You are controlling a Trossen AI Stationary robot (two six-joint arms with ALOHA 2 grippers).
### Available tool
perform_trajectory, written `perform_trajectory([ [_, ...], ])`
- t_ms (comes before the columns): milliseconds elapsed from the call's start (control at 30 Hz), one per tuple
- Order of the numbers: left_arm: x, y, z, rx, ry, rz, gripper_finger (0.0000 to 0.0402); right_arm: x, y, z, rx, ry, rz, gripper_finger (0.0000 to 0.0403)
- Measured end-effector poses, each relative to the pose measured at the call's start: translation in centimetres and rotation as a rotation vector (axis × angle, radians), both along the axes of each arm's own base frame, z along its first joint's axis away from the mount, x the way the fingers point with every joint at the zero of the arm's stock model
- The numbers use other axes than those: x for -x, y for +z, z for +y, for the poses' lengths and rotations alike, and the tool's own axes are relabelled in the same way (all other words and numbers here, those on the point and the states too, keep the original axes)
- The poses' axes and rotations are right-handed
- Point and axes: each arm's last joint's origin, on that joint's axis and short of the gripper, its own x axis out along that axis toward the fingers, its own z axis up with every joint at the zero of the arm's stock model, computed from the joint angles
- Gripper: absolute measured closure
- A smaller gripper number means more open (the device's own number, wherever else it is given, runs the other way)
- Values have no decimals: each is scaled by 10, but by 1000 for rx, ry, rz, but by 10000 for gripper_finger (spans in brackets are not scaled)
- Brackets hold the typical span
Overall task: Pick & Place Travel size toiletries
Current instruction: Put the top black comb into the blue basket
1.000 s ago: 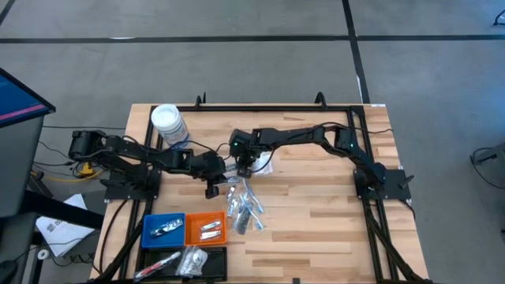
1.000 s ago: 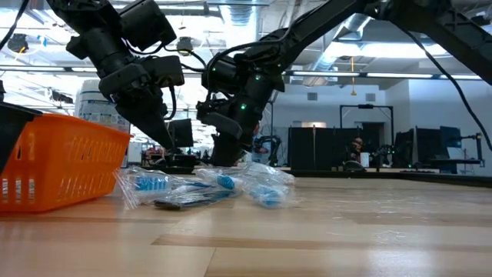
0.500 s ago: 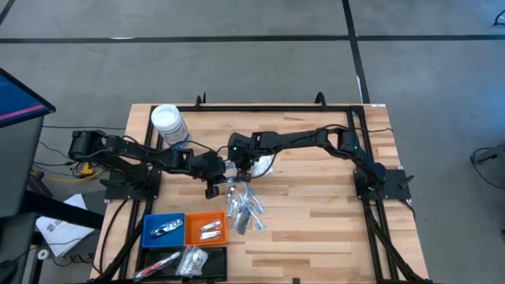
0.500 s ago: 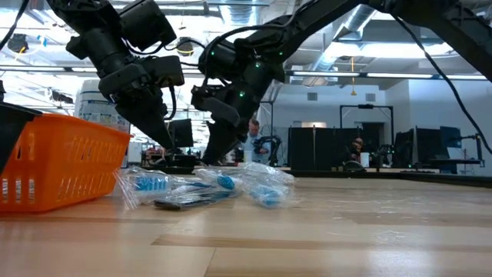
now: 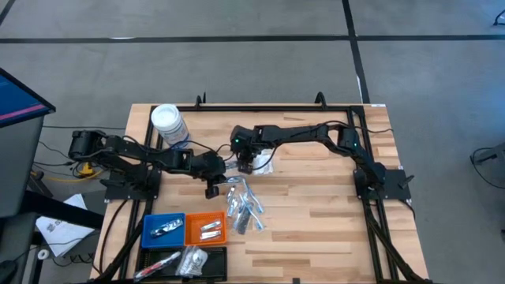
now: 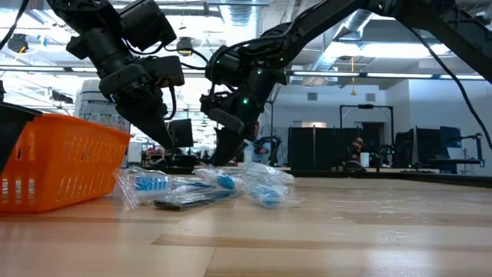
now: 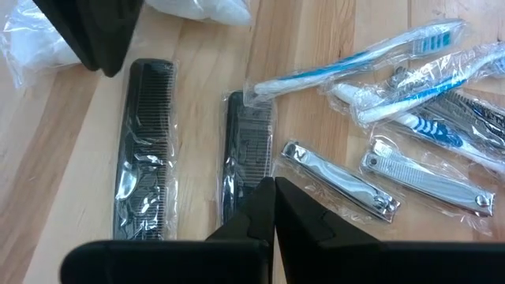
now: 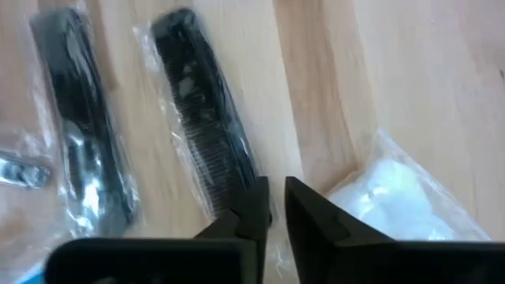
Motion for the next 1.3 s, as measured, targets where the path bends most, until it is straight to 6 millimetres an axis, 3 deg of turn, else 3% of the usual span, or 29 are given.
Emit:
perform_trajectory([
  [233,0,0,0,0,0,0,400,2,-4,1,5,22,24,301],
  [433,0,0,0,0,1,0,400,2,-4,0,40,15,32,274],
  [967,0,0,0,0,0,-1,400,0,-4,5,81,71,25,268],
  [1300,0,0,0,0,0,-4,400,-3,-21,-4,79,58,33,263],
])
